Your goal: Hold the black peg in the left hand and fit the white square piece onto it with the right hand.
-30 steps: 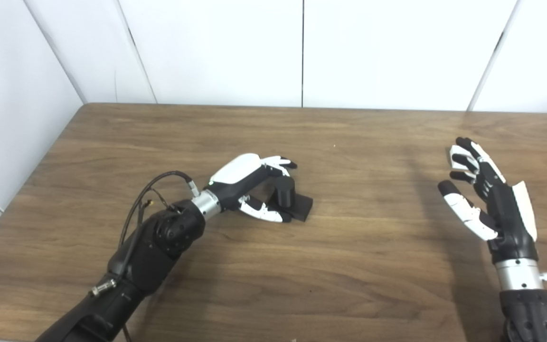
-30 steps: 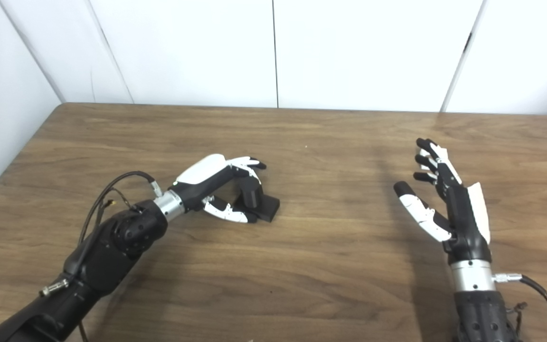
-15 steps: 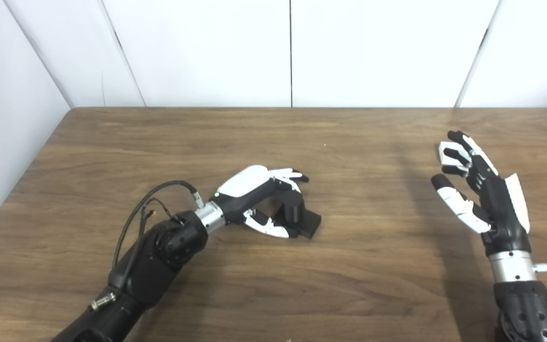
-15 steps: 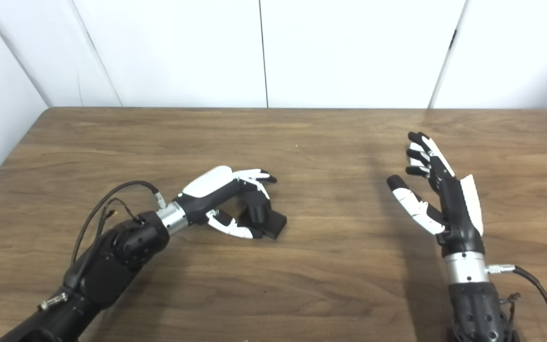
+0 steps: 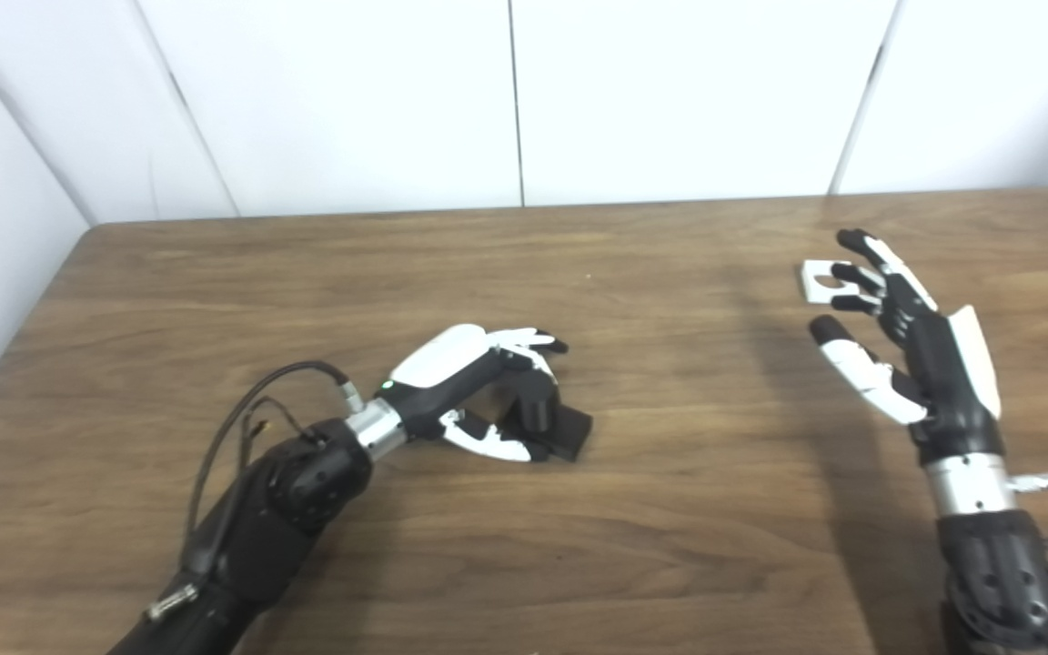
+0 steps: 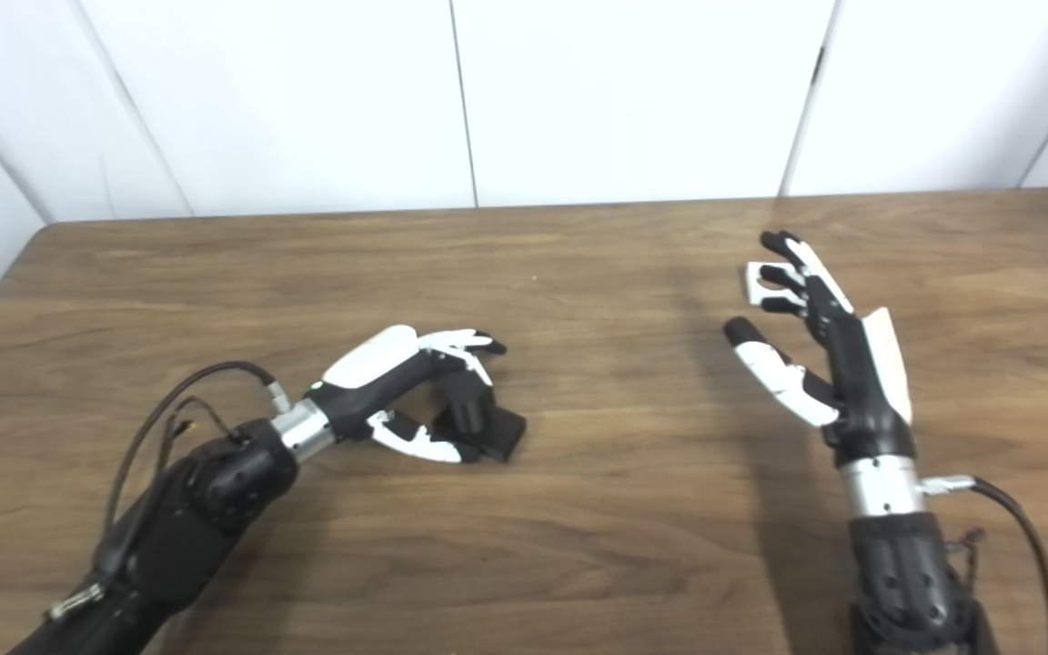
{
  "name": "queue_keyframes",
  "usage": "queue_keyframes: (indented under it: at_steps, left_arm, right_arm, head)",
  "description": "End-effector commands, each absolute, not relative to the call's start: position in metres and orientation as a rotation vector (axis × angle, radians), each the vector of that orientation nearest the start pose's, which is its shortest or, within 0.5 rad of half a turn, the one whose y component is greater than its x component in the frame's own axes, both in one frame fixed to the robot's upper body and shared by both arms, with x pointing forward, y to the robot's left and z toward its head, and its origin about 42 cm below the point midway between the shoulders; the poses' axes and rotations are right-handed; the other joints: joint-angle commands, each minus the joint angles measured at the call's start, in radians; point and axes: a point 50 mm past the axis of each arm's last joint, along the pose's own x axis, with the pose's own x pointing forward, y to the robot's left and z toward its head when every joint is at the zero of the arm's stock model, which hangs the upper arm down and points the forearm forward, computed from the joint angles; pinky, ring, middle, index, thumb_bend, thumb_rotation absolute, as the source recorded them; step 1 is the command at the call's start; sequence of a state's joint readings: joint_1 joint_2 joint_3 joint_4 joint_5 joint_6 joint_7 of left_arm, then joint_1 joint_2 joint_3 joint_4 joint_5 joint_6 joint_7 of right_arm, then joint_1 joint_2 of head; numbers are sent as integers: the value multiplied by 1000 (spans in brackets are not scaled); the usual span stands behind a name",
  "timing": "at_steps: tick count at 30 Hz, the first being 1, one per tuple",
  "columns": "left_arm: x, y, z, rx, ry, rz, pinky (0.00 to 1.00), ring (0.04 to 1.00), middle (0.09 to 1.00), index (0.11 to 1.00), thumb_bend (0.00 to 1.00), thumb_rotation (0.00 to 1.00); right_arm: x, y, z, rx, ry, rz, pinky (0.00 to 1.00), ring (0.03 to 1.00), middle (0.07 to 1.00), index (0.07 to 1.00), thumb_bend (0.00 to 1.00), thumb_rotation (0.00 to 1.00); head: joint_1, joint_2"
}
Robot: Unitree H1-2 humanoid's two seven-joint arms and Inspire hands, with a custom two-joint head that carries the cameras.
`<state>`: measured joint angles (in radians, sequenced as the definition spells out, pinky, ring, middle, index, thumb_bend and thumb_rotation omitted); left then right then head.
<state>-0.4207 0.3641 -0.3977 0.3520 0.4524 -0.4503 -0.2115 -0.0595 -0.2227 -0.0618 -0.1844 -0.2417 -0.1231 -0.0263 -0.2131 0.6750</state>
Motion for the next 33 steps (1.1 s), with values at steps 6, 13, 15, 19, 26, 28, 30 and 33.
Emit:
queue_keyframes:
  at_steps: [6,13,15,19,26,28,30,33]
  left_arm:
    - [388,235,137,970,-375,-748,881,913,876,547,806,156]
    - [387,241,132,963,-349,-763,850,896,867,545,837,79]
    - [386,241,132,963,-353,-763,845,891,864,544,845,65]
    - [386,241,132,968,-358,-764,840,889,862,544,849,50]
    - [386,242,131,969,-355,-767,816,888,861,540,849,55]
    - [384,242,131,967,-357,-767,809,885,859,539,853,50]
    - [383,242,131,965,-359,-767,810,884,858,539,854,50]
    - [382,243,131,967,-359,-768,815,881,857,539,850,55]
  right_arm:
    - [306,-291,210,-516,-453,-125,762,862,942,887,575,634]
    - [311,-301,226,-606,-443,-222,783,862,909,850,553,400]
    - [317,-307,236,-675,-449,-243,763,859,901,842,564,353]
    - [329,-320,257,-815,-463,-272,715,834,884,828,584,284]
    - [361,-345,288,-993,-419,-242,713,857,884,772,634,216]
    - [372,-351,294,-1045,-390,-224,682,852,888,767,646,230]
    - [383,-356,301,-1109,-354,-201,651,841,892,763,648,243]
    - [398,-361,310,-1183,-303,-160,636,827,888,753,665,237]
  head:
    - [-156,-42]
    - [-257,-90]
    - [-258,-92]
    - [-259,-95]
    - [-262,-98]
    - [-260,-98]
    - [-259,-98]
    - [-258,-99]
